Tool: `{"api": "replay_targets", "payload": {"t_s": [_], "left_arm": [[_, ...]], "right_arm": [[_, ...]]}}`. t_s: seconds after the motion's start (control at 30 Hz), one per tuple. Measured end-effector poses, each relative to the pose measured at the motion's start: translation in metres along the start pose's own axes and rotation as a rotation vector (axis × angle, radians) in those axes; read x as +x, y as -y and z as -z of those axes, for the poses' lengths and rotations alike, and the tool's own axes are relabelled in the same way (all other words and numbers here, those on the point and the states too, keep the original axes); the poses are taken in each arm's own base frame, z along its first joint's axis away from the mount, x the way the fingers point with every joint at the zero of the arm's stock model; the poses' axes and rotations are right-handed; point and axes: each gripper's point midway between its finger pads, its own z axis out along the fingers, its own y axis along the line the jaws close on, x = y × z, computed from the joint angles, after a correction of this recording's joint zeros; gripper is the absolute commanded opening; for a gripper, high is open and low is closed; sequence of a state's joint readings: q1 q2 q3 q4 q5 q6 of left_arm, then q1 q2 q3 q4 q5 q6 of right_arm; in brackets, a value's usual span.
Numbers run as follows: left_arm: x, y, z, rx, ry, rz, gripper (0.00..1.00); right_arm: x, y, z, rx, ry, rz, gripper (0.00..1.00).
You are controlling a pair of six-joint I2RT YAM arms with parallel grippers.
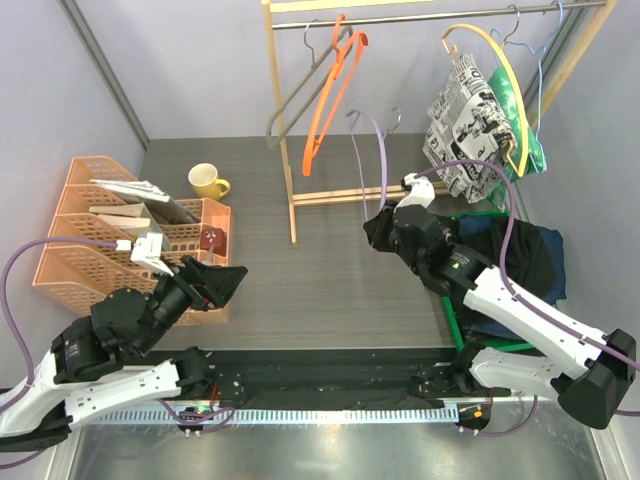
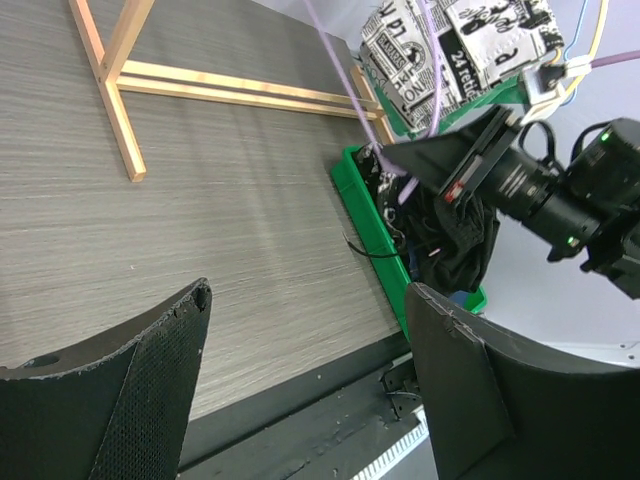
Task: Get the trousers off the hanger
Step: Hang the hanger back to the clothesline with the right arm
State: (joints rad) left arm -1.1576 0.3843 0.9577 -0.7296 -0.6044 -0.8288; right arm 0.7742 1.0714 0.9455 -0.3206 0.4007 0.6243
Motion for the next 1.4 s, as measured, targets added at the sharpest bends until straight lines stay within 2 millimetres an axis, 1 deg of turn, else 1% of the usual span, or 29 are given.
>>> {"api": "replay_targets", "payload": {"t_s": [0.17, 0.37, 0.47, 0.67, 0.87, 1.0, 1.1, 1.27, 1.37, 1.4], "left_arm": [[-0.002, -0.002, 0.006, 0.004, -0.001, 0.001, 0.78], [-0.007, -0.003, 0.011, 0.010, 0.005, 0.007, 0.78], [-0.007, -0.004, 0.012, 0.010, 0.006, 0.007, 0.78], [-0.008, -0.003, 0.013, 0.011, 0.006, 0.006, 0.78], [-0.012, -0.001, 0.015, 0.017, 0.012, 0.010, 0.78], [-0.013, 0.000, 0.014, 0.017, 0.012, 0.009, 0.78], [-0.013, 0.000, 0.014, 0.015, 0.010, 0.006, 0.78], [-0.011, 0.001, 0.011, 0.008, 0.003, -0.002, 0.79], [-0.010, 0.001, 0.010, 0.005, 0.000, -0.005, 0.79], [-0.010, 0.001, 0.010, 0.005, -0.001, -0.006, 0.79]], "right_arm": [[-0.042, -0.012, -0.002, -0.037, 0.091, -0.016, 0.01], [-0.082, -0.027, -0.007, -0.057, 0.181, 0.017, 0.01], [-0.098, -0.034, -0.005, -0.074, 0.226, 0.039, 0.01], [-0.127, -0.041, -0.001, -0.099, 0.327, 0.091, 0.01], [-0.147, -0.038, -0.004, -0.086, 0.391, 0.139, 0.01], [-0.160, -0.032, -0.014, -0.064, 0.413, 0.153, 0.01], [-0.166, -0.026, -0.023, -0.048, 0.419, 0.154, 0.01], [-0.170, -0.021, -0.039, -0.045, 0.403, 0.159, 0.01], [-0.166, -0.026, -0.052, -0.062, 0.374, 0.167, 0.01], [-0.166, -0.027, -0.053, -0.065, 0.371, 0.168, 0.01]]}}
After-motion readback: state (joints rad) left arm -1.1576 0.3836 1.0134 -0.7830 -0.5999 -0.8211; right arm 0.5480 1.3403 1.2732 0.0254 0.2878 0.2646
